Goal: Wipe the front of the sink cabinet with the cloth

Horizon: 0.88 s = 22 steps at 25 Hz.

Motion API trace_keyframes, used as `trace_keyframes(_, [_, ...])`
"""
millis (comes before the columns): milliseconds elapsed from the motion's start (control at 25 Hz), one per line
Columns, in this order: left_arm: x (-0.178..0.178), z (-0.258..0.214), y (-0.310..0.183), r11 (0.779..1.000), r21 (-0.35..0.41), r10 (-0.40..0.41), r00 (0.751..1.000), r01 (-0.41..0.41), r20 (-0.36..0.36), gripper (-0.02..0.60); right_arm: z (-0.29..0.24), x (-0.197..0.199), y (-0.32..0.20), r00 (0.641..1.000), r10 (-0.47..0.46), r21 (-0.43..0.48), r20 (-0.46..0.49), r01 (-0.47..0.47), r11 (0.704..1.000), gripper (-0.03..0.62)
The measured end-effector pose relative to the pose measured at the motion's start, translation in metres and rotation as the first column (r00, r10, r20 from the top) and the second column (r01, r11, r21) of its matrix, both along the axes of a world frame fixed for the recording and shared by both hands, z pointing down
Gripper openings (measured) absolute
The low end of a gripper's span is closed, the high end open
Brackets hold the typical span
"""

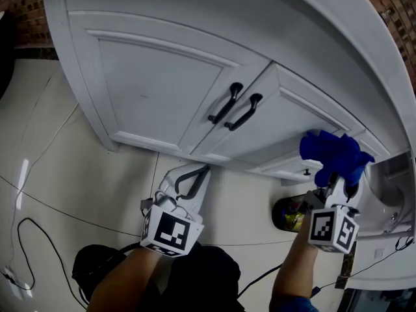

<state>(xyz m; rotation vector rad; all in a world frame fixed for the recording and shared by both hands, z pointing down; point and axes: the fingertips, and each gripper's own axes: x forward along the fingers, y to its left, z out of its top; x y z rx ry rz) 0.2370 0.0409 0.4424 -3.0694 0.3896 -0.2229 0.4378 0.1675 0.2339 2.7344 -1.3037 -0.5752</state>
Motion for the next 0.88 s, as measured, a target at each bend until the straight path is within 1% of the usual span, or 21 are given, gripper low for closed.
trace_keyframes(80, [-0.001, 0.0, 0.001, 1.0, 0.004, 0.0, 1.0, 0.0, 0.001, 0.0, -0.028, 0.008, -0.001, 0.998, 0.026, 0.02, -0.06, -0.025, 1.0, 0.078])
trace_keyframes(160, [-0.002, -0.001, 0.001, 1.0, 0.006, -0.003, 1.0, 0.003, 0.002, 0.0, -0.045, 0.015, -0.006, 0.994, 0.049, 0.014, -0.099, -0.047, 0.999, 0.078])
trace_keyframes(200, [-0.002, -0.002, 0.0, 1.0, 0.007, -0.005, 1.0, 0.005, 0.002, 0.0, -0.048, 0.018, -0.01, 0.993, 0.055, 0.001, -0.107, -0.056, 0.998, 0.078])
trace_keyframes(280, [-0.004, -0.003, 0.0, 1.0, 0.009, -0.01, 1.0, 0.01, 0.003, 0.0, -0.042, 0.026, -0.017, 0.994, 0.06, -0.033, -0.092, -0.063, 0.997, 0.078])
trace_keyframes(440, [-0.006, -0.003, -0.002, 1.0, 0.013, -0.013, 1.0, 0.013, 0.006, 0.0, 0.0, 0.035, -0.018, 0.998, 0.066, -0.084, -0.018, -0.067, 0.994, 0.078])
trace_keyframes(560, [-0.008, -0.002, -0.004, 1.0, 0.013, -0.019, 1.0, 0.019, 0.011, 0.0, 0.043, 0.039, -0.016, 0.996, 0.07, -0.144, 0.059, -0.061, 0.988, 0.078])
trace_keyframes(640, [-0.009, 0.0, -0.005, 1.0, 0.014, -0.02, 1.0, 0.02, 0.016, 0.0, 0.072, 0.045, -0.014, 0.991, 0.081, -0.193, 0.105, -0.059, 0.979, 0.078])
trace_keyframes(880, [-0.015, 0.005, -0.008, 1.0, 0.02, -0.021, 0.999, 0.02, 0.036, 0.002, 0.153, 0.054, -0.005, 0.972, 0.128, -0.324, 0.199, -0.058, 0.944, 0.078])
